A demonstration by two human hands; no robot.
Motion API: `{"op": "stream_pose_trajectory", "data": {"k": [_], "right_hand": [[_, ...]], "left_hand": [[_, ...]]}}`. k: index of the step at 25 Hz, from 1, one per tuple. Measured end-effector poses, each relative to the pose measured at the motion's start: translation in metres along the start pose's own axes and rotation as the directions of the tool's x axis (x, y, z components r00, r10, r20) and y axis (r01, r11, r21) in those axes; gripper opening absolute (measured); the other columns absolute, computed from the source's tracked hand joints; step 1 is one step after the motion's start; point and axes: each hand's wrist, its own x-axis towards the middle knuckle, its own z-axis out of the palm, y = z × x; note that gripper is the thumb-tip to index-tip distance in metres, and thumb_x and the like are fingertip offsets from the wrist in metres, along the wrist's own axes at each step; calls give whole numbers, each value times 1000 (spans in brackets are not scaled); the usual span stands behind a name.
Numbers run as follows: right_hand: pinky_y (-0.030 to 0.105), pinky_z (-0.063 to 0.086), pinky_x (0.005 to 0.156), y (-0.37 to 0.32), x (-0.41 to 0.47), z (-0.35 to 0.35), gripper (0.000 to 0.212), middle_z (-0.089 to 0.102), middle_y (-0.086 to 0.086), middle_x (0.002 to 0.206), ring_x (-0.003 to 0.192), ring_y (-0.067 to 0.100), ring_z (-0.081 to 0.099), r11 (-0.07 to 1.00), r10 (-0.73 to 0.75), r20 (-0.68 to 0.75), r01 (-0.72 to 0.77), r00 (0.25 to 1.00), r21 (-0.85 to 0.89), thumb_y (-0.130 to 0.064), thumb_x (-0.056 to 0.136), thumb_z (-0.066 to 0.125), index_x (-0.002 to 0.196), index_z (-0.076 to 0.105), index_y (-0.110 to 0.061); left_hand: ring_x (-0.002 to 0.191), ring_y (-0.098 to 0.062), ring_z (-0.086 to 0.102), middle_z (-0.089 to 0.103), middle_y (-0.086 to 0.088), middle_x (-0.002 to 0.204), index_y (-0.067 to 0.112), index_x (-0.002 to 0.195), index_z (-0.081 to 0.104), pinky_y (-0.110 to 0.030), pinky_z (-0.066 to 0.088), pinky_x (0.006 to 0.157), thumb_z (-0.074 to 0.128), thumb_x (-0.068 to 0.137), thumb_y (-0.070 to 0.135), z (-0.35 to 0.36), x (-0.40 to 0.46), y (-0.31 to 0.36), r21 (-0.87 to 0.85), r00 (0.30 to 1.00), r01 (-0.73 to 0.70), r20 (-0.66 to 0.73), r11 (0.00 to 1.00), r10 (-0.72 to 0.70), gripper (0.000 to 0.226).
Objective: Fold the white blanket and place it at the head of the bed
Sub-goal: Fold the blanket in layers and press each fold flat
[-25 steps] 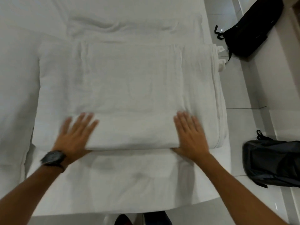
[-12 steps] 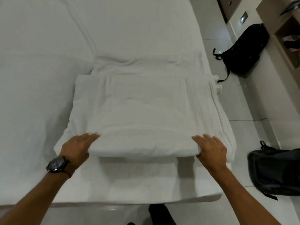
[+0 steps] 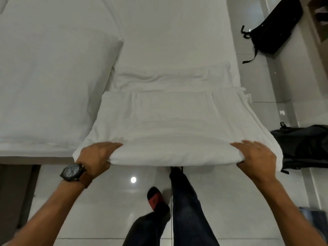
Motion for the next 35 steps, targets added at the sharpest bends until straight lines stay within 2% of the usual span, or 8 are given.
{"op": "stream_pose_trajectory", "data": {"k": [5,11,15,19,28,31,33,35], "right_hand": [[48,63,79,-11,-5,-39,56,83,7,94,83,38,78,998,58,60,-61,996,36,-6,53,92,106,86,-22],[48,60,76,-25,57,-58,48,81,11,83,77,41,76,993,105,-14,-106,994,-46,-1,54,89,99,86,-18],[52,57,69,-29,131,-64,33,74,17,72,64,44,69,984,115,-66,-122,991,-127,3,59,85,89,81,-10],[49,46,69,-23,210,-50,19,67,11,65,60,39,61,976,119,-83,-132,989,-173,0,66,76,82,74,-10],[45,39,88,12,459,31,12,46,-5,64,72,26,45,939,174,73,-143,982,-313,-16,78,71,77,61,-23],[50,39,105,19,523,67,24,67,3,83,91,32,60,905,231,119,-168,966,-390,-13,82,64,101,75,-21],[58,34,119,20,532,90,41,74,11,117,118,38,63,920,255,81,-216,963,-328,-11,88,57,125,73,-16],[65,26,126,3,509,108,52,64,16,149,141,39,54,962,190,7,-185,982,-203,-23,96,47,145,64,-12]], "left_hand": [[68,-36,76,82,-6,92,29,115,80,-46,60,58,93,44,-5,-40,-8,11,82,999,46,20,996,-48,79],[90,-39,76,81,-6,100,35,115,79,-46,57,72,87,68,12,-97,46,17,98,975,192,-133,977,-178,53],[83,-41,75,80,-8,93,32,111,79,-44,58,68,82,74,18,-114,113,4,135,955,228,-222,964,-194,40],[79,-38,73,79,-4,88,33,104,78,-37,51,67,76,80,24,-119,187,-14,148,945,312,-148,939,-291,26],[87,-25,63,59,9,71,32,82,62,-43,35,90,58,87,35,-109,417,-96,300,898,440,-118,846,-424,7],[122,-33,56,71,-3,113,30,116,69,-57,27,116,53,93,25,-86,477,-117,286,871,485,-239,826,-429,29],[148,-35,37,49,-11,157,20,150,49,-57,17,124,50,96,23,-66,497,-106,140,889,431,-236,891,-393,54],[155,-38,27,29,-17,169,9,160,34,-55,19,125,41,97,35,-41,492,-72,47,956,248,-174,968,-237,68]]}}
